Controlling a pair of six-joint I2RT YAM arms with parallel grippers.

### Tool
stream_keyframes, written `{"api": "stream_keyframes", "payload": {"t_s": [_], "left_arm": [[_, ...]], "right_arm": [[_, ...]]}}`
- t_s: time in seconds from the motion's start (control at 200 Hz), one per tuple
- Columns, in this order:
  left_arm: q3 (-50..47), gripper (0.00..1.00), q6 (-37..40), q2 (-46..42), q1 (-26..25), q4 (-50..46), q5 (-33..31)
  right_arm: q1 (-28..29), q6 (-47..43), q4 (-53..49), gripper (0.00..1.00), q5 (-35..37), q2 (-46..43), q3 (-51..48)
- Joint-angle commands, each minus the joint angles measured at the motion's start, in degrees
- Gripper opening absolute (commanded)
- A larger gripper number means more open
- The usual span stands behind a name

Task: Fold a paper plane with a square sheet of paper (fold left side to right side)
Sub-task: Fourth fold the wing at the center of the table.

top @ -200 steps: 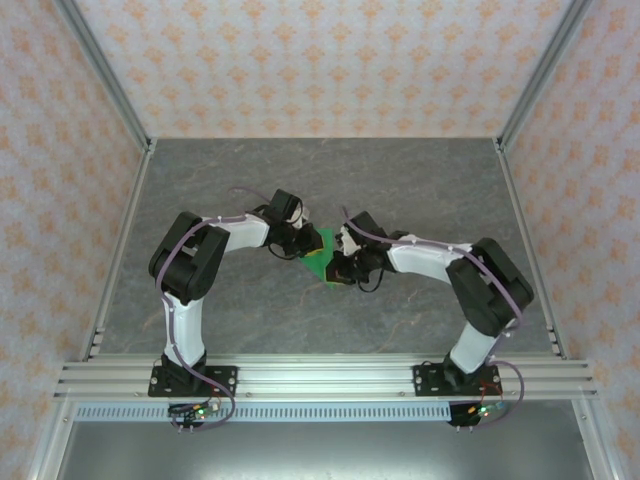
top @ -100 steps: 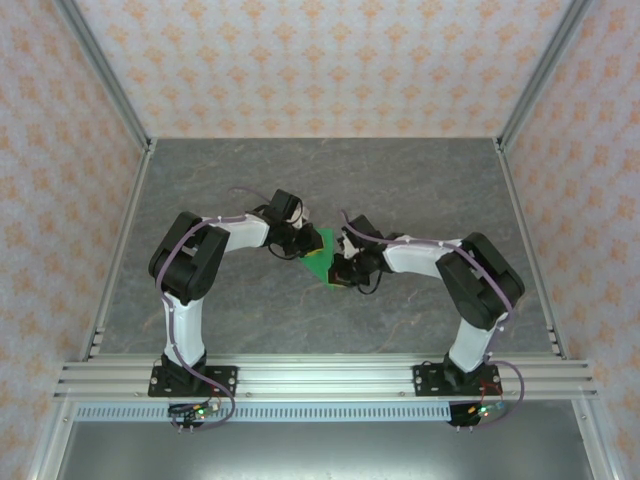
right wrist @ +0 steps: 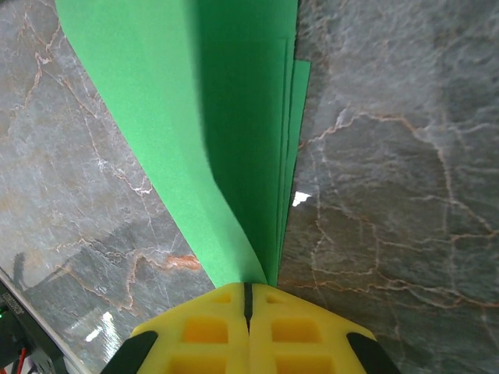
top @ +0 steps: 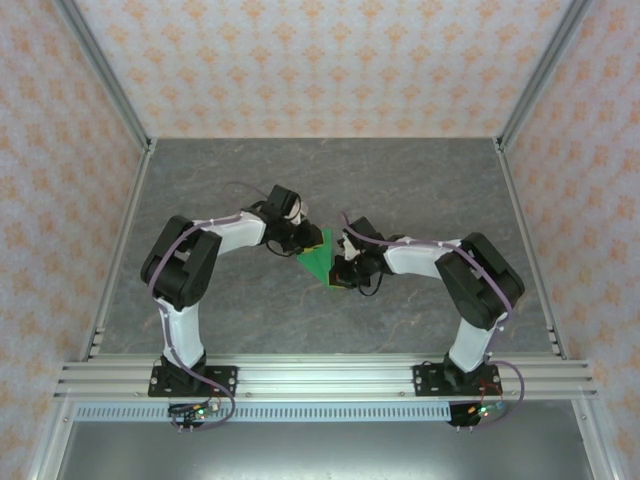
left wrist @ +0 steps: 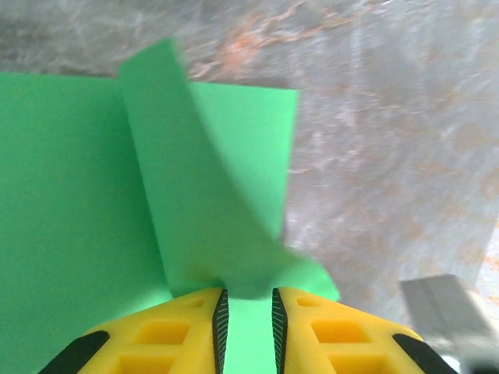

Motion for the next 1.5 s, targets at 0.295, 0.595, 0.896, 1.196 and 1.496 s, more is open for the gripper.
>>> {"api": "stream_keyframes", "payload": {"t_s": [0.295, 0.595, 0.896, 1.196, 1.496], "left_arm": [[-7.93, 0.15, 2.06, -10.17, -1.48, 2.5, 4.21], [-9.68, 0.13, 0.14, -7.73, -3.25, 5.71, 6.76], [-9.11, 0.11, -1.52, -4.01, -4.16, 8.76, 8.1], [-9.45, 0.11, -2.47, -1.58, -4.13, 8.93, 7.18], [-8.35, 0.09, -1.23, 2.15, -4.12, 7.29, 4.51]], "right_arm": [[0.34, -1.86, -9.71, 0.0, 8.3, 6.13, -2.18], [0.38, -2.35, -10.53, 0.0, 8.16, 6.39, -1.41], [0.34, -2.49, -10.99, 0.0, 8.07, 6.65, -1.23], [0.39, -2.84, -11.54, 0.0, 8.48, 6.81, -1.06], [0.43, -3.52, -12.91, 0.0, 9.47, 6.82, -1.06]]}}
